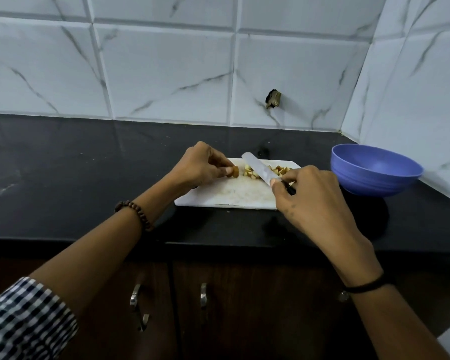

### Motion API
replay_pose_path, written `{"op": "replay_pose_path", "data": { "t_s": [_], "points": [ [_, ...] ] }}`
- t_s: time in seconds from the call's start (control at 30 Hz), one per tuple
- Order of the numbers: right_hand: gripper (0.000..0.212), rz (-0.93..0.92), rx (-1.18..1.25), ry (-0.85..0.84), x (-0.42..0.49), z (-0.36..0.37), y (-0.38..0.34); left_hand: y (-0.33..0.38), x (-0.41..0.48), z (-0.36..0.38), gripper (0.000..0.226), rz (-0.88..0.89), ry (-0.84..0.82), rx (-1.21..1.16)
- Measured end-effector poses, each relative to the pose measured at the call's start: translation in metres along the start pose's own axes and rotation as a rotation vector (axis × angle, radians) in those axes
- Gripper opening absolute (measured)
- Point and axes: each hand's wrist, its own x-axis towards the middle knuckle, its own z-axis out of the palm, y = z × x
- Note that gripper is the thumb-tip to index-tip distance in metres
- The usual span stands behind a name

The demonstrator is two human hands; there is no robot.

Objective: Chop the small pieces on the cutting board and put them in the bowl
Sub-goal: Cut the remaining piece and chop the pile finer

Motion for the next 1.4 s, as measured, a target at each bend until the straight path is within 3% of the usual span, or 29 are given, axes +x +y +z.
{"op": "replay_pose_path", "data": {
  "t_s": [0.2,0.7,0.87,1.17,1.4],
  "points": [
    [0.028,-0.098,0.068,-0.032,-0.003,0.004,-0.006,-0.004,0.002,0.006,0.009,-0.014,0.121,0.306],
    [0.028,-0.149,-0.225,-0.086,0.000,0.019,-0.036,-0.004,0.003,0.005,0.011,-0.072,0.142,0.278],
    [0.023,-0.172,-0.302,-0.169,-0.002,0.015,-0.047,-0.002,0.004,0.007,0.014,-0.096,0.159,0.306],
    [0.033,-0.068,-0.282,-0.417,-0.014,-0.004,-0.042,-0.001,0.000,0.007,0.012,-0.061,0.150,0.283],
    [0.035,-0.116,-0.171,-0.160,-0.030,-0.030,-0.019,-0.005,0.005,0.004,0.015,-0.028,0.078,0.269]
  ]
}}
